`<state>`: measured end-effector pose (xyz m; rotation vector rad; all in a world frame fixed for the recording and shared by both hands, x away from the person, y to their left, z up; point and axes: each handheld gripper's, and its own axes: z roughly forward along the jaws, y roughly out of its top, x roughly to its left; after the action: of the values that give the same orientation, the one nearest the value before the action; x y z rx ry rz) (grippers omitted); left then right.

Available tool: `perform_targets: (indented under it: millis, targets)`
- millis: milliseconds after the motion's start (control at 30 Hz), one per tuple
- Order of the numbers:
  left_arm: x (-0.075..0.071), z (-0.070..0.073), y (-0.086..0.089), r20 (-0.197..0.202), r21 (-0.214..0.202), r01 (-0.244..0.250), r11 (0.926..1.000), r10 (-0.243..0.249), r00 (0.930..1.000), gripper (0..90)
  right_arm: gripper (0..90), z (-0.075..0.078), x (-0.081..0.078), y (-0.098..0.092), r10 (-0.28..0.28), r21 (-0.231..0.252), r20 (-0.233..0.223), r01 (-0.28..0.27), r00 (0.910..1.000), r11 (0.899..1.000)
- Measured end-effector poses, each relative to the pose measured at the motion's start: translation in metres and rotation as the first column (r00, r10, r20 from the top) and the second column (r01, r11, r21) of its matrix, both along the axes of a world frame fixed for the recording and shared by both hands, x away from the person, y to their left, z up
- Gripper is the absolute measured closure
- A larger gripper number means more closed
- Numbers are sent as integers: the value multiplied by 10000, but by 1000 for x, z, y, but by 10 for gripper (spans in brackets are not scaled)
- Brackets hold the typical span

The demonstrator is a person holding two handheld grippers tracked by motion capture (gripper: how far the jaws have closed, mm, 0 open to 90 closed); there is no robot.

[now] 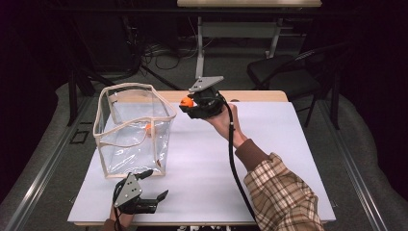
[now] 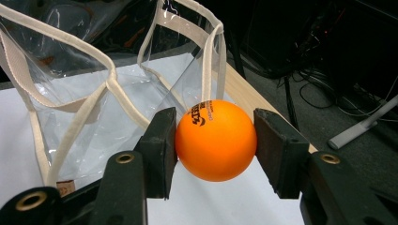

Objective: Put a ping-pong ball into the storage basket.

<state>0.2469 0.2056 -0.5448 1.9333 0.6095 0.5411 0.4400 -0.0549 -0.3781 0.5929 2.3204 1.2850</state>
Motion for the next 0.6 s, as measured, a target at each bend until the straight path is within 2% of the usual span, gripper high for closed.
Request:
perform_targets:
  millis: [600]
  targets:
    - [0,0,0,1,-26,-2,10000,2,10000,159,509,8,3,14,55,122,85,-56,9999,9999]
